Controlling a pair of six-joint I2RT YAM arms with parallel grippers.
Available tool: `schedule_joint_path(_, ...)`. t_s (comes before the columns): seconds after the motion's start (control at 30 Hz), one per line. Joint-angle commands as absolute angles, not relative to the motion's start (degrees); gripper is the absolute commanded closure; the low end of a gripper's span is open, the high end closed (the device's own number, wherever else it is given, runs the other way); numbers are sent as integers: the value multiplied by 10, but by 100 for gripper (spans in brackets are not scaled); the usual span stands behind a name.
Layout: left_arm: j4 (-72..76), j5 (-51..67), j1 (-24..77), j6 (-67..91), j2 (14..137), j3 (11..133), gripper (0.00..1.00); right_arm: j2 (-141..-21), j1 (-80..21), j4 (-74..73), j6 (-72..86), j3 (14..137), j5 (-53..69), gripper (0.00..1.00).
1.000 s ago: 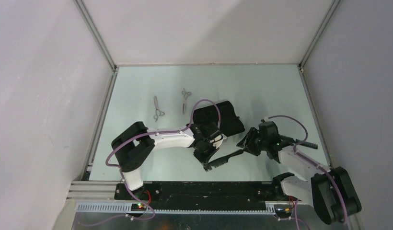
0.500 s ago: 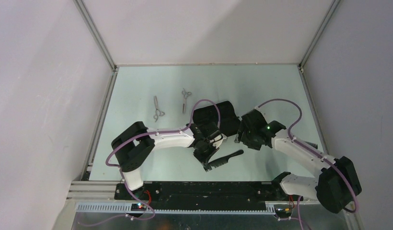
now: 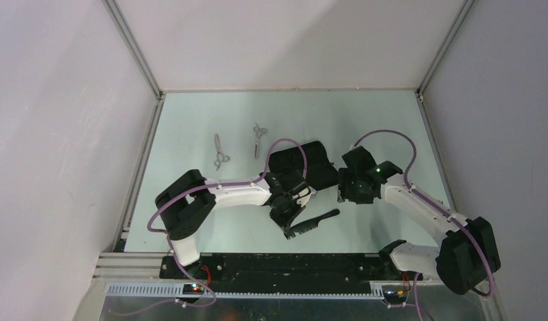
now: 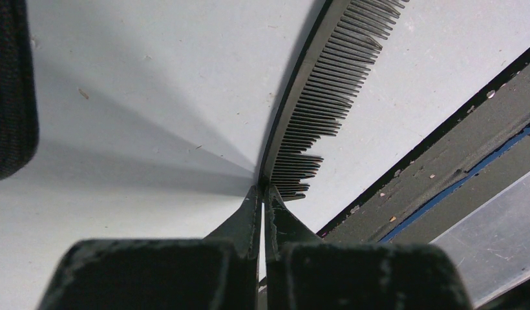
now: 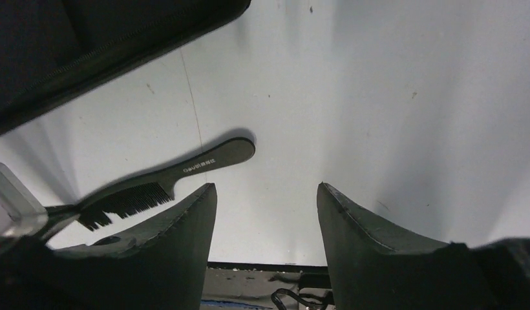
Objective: Sort the hair-cutting tools
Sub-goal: Pick up the comb at the center of the board.
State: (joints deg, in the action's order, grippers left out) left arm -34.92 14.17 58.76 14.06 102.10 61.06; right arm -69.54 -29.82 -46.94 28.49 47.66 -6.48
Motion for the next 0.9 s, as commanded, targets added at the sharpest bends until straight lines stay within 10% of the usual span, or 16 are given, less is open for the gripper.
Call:
schedule_joint_path(0.0, -327, 81, 588, 134, 1053, 580, 100, -710, -273, -476, 324, 505, -59, 37)
schedule_joint_path(0.37, -324, 81, 588, 134, 1048, 578, 100, -813, -347, -562, 749, 525, -147, 30)
schedule_joint_path(0.87, -321, 86, 588, 133, 1046, 574, 100, -914, -367, -537, 955, 525, -92, 40)
